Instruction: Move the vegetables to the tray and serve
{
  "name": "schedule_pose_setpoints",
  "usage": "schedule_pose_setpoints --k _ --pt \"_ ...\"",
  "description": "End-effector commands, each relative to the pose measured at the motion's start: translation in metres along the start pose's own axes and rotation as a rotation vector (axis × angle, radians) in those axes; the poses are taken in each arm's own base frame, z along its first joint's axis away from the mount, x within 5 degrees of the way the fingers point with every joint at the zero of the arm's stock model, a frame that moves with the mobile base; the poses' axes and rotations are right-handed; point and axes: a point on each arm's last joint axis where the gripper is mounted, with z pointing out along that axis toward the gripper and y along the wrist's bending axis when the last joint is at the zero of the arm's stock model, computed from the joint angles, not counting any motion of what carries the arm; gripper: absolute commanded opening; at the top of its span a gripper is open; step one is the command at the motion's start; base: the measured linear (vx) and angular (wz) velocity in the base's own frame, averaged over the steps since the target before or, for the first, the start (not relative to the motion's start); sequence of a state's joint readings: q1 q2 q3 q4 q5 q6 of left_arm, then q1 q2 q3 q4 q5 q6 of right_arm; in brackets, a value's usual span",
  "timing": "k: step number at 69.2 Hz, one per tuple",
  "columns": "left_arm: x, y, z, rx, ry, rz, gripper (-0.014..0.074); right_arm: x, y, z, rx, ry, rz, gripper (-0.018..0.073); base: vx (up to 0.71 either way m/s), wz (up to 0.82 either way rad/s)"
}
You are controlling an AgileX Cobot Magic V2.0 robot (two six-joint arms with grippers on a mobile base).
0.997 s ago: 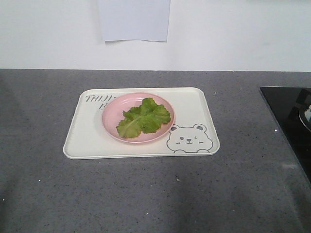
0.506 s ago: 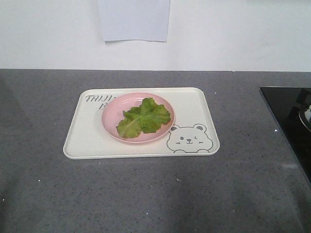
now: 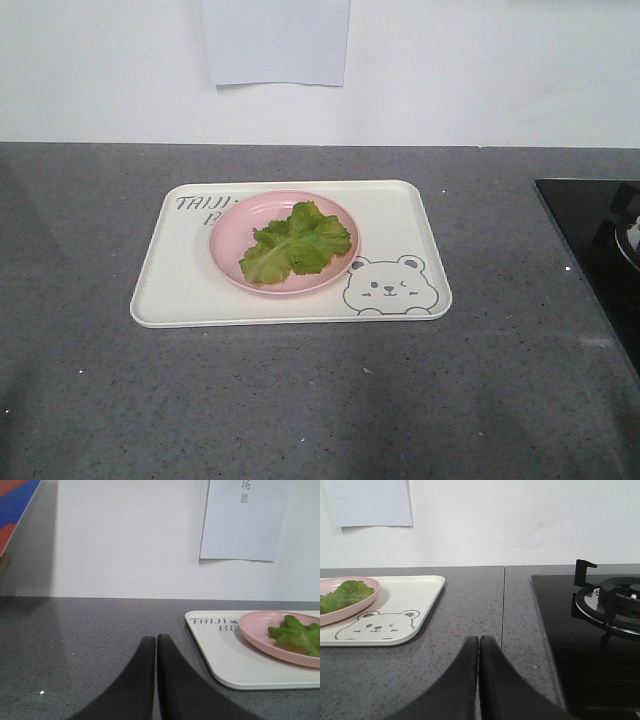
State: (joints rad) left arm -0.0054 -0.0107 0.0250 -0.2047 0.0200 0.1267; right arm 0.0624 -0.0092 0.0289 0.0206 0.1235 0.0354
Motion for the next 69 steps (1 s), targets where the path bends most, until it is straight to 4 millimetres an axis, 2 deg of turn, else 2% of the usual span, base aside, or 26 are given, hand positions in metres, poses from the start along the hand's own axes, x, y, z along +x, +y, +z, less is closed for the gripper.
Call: schedule_pose_setpoints --k 1,69 --pt "-0.0043 0.0012 -0.0011 -0.011 -0.080 -0.009 -0.0008 -0.0021 -0.0002 -0.0001 0.002 -0.044 -0.011 -0.0004 0.00 0.00" --pt "-0.0043 0.0012 -0.0011 -0.011 -0.080 -0.009 -0.0006 0.0028 -0.0006 -0.0001 0.006 0.010 -0.025 -0.0004 0.00 0.00"
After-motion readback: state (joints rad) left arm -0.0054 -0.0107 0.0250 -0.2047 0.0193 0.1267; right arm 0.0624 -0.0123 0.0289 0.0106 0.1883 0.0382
